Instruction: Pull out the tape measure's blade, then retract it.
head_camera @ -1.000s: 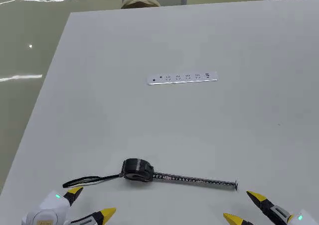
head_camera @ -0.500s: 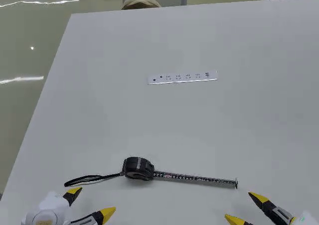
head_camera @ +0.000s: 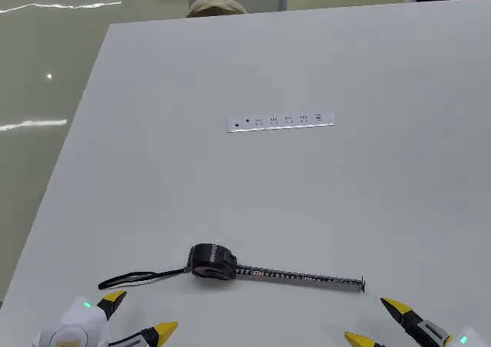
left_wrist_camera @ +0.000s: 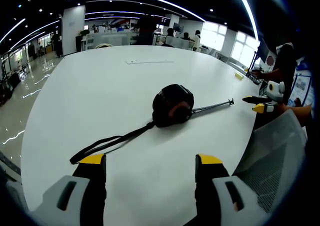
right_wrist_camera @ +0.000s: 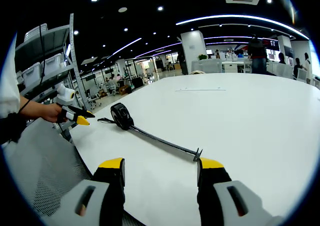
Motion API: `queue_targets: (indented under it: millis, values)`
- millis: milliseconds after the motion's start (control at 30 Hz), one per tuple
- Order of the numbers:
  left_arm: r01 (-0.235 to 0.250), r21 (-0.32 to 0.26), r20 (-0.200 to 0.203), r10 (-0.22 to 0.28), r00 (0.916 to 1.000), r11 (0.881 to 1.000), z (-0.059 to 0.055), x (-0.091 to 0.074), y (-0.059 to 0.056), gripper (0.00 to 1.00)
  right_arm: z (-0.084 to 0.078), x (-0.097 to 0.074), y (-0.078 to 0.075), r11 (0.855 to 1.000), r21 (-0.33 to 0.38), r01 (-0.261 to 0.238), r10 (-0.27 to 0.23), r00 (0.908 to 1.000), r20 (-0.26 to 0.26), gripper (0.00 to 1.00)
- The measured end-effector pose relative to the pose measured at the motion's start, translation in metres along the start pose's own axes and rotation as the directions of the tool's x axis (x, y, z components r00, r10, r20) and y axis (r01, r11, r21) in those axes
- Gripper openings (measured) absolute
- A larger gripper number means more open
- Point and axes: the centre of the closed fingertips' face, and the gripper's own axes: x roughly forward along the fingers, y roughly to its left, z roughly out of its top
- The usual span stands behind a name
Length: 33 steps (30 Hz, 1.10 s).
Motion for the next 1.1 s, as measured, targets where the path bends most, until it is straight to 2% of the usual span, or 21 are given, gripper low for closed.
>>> queue_targets:
  millis: [267,400,533,700,1100]
  values:
    - [-0.008,-0.009,-0.011,0.008,0.9999,1.0,0.001,-0.001,0.001,0.7,0.001,0.0,0.001,1.0,0.009,0.0,0.0,1.0,0.005,0.58]
    - [-0.027,-0.005,-0.033,0.027,0.9991,1.0,0.002,0.002,0.001,0.7,0.002,0.001,0.002,1.0,0.012,-0.005,0.005,0.9999,0.011,0.58]
    - [-0.037,-0.046,-0.02,0.036,0.9991,0.998,0.008,0.006,0.002,0.71,0.004,0.002,0.003,1.0,0.014,-0.015,0.015,0.9997,0.021,0.58]
    - [-0.041,-0.055,-0.022,0.04,0.999,0.998,0.012,0.012,-0.006,0.71,0.005,0.004,0.004,1.0,0.015,-0.023,0.022,0.9995,0.021,0.58]
    - [-0.064,-0.101,-0.015,0.062,0.9979,0.993,0.024,0.033,-0.014,0.75,0.005,0.008,0.005,0.999,0.013,-0.029,0.029,0.9994,0.02,0.58]
